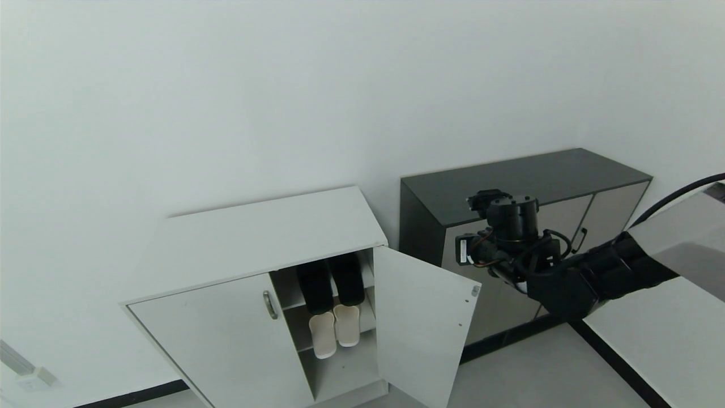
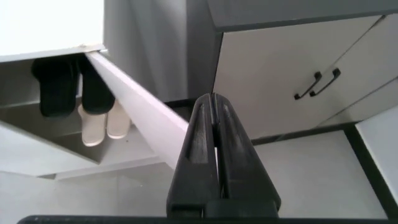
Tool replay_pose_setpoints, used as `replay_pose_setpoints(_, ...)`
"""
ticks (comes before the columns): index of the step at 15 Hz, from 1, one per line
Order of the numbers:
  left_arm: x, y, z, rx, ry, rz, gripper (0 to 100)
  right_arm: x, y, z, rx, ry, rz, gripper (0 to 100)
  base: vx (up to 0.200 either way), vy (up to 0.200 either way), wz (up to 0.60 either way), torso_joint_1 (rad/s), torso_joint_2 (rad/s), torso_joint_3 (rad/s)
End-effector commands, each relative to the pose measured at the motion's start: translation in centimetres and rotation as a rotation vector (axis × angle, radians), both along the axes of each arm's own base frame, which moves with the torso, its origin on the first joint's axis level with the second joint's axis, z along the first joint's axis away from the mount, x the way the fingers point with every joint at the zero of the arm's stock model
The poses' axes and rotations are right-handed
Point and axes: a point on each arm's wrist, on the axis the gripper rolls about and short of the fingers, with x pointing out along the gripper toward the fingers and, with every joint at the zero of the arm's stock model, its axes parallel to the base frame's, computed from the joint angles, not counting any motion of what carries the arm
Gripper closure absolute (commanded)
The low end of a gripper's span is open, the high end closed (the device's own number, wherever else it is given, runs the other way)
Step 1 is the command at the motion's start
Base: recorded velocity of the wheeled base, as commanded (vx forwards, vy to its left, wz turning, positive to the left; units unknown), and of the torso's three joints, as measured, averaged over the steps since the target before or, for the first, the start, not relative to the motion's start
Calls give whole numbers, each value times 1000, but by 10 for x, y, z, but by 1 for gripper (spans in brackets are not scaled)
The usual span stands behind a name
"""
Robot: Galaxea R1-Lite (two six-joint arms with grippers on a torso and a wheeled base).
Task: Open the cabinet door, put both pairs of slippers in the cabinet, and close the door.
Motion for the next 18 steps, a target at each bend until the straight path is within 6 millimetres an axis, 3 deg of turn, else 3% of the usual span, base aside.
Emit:
replay_pose_setpoints(1, 0, 0, 0, 0, 0, 0, 100, 14, 0, -19, -9, 22, -8, 100, 0, 0, 0, 0, 0, 0)
replay_pose_setpoints(7, 0, 0, 0, 0, 0, 0, 100, 30, -10, -24, 0, 12, -39, 100, 0, 0, 0, 0, 0, 0)
replay_pose_setpoints(18, 0, 0, 0, 0, 1, 1, 100, 43, -3, -75, -38, 95, -27, 100, 0, 0, 0, 0, 0, 0)
